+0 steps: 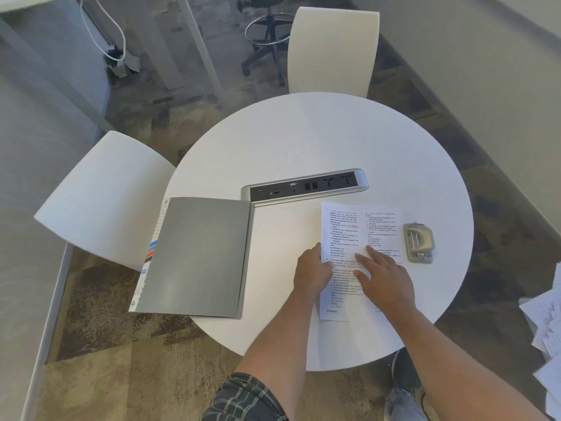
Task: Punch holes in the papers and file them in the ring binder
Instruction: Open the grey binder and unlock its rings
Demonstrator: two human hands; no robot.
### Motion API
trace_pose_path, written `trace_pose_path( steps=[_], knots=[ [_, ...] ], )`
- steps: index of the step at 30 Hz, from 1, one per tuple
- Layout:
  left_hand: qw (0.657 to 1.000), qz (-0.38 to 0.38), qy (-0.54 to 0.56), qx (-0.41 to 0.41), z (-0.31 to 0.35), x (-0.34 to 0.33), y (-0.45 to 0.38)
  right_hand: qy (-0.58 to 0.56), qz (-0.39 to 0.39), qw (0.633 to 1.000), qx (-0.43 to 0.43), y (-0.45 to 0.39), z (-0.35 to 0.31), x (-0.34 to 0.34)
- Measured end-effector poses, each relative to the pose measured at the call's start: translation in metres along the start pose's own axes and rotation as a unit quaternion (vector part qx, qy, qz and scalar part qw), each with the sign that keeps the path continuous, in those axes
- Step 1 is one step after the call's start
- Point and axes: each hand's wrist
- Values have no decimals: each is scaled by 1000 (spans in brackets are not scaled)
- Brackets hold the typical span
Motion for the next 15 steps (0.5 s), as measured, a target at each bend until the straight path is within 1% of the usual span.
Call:
trace_pose_path(
  steps=[4,8,10,13,15],
  knots=[
    [998,7,-58,-7,-7,3,0,-14,-1,1000,-7,-1,-2,4],
    [997,24,-76,-17,-18,12,10,-2,0,1000,-5,-5,-5,7],
    [994,35,-106,-22,-26,21,16,13,-2,1000,-12,-8,-9,7],
    [981,87,-167,-37,-45,36,26,12,15,1000,-12,-6,-23,2],
    [967,135,-211,-46,-61,48,36,-24,27,999,19,-3,-40,-6]
  ],
)
Point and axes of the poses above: each hand's wrist, its own y-axis away from the middle knuckle, its own x-axis out of the back of the hand, z = x × y, and after that the axes turned 6 degrees about -y, right-handed
